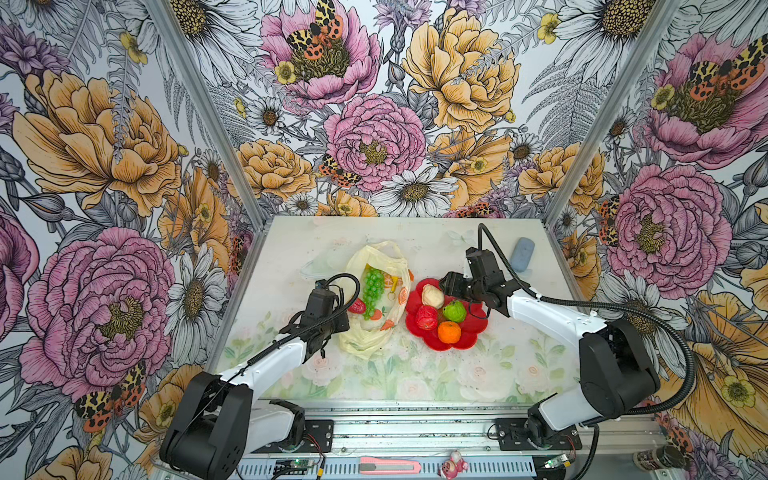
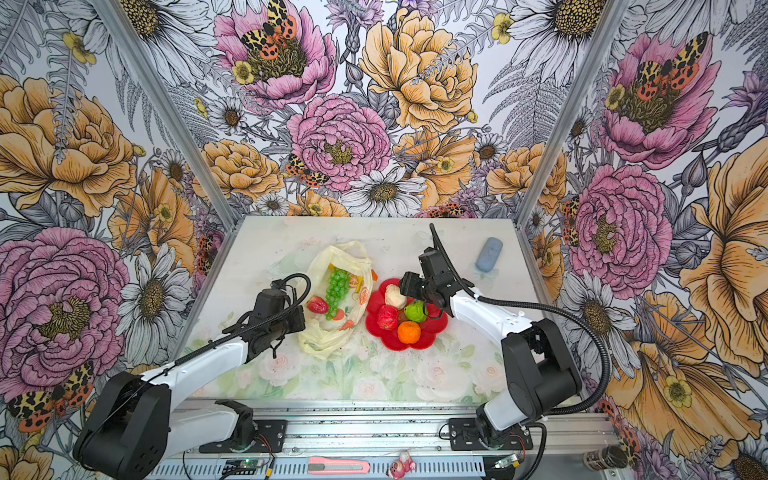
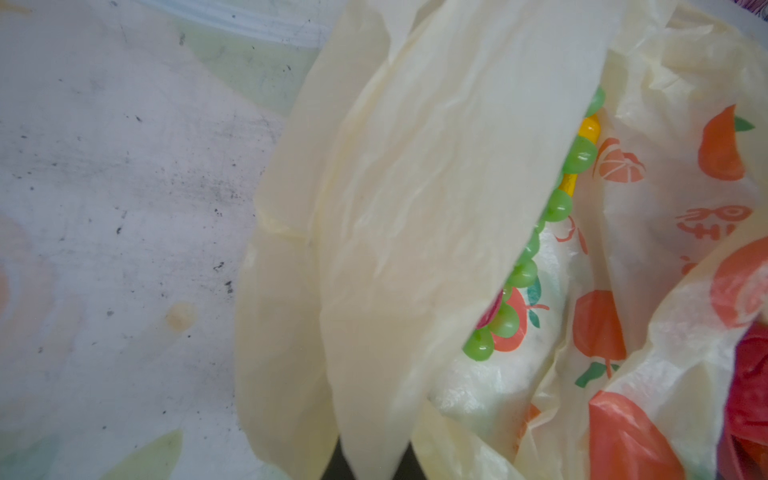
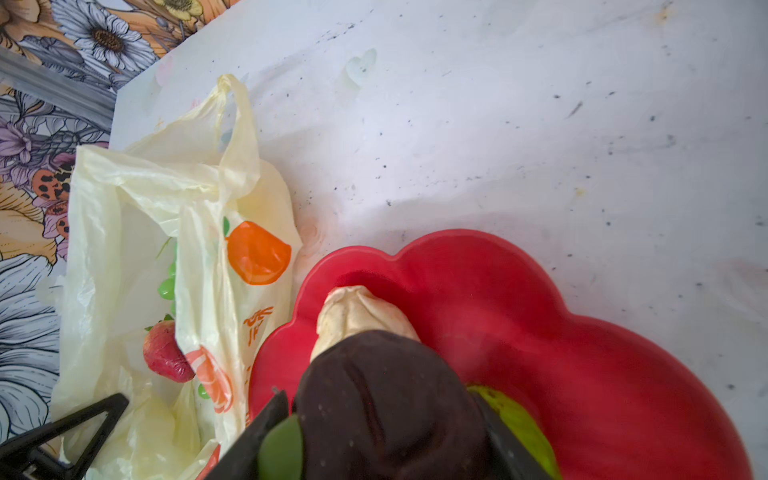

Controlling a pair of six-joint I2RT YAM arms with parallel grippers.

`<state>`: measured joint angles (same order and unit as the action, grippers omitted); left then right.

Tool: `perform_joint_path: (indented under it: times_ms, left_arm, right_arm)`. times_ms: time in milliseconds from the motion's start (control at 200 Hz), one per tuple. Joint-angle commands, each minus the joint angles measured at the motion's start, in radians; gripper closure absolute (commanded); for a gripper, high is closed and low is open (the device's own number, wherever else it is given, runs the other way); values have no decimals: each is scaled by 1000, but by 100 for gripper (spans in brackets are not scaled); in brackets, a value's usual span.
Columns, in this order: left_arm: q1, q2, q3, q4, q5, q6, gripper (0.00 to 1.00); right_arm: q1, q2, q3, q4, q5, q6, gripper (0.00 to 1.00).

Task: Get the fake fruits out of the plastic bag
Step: 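Grasp the dark plum and lift it over the red bowl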

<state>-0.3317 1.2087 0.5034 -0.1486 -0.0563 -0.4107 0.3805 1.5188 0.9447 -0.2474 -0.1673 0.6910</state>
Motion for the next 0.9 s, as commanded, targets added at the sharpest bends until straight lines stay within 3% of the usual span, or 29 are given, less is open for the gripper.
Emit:
perform_joint_path:
  times_ms: [0, 290, 896]
  left_arm:
    - [-5, -5, 16, 23, -17, 21, 100]
    - [-7, -5, 16, 24, -17, 21, 100]
    - [-7, -2, 17, 21, -20, 21, 100]
  right_arm:
    - [-32, -6, -28, 81, -47, 43, 35]
    - [-84, 40, -80, 179, -73, 89, 35]
    - [-87, 136, -89, 263, -103, 119, 34]
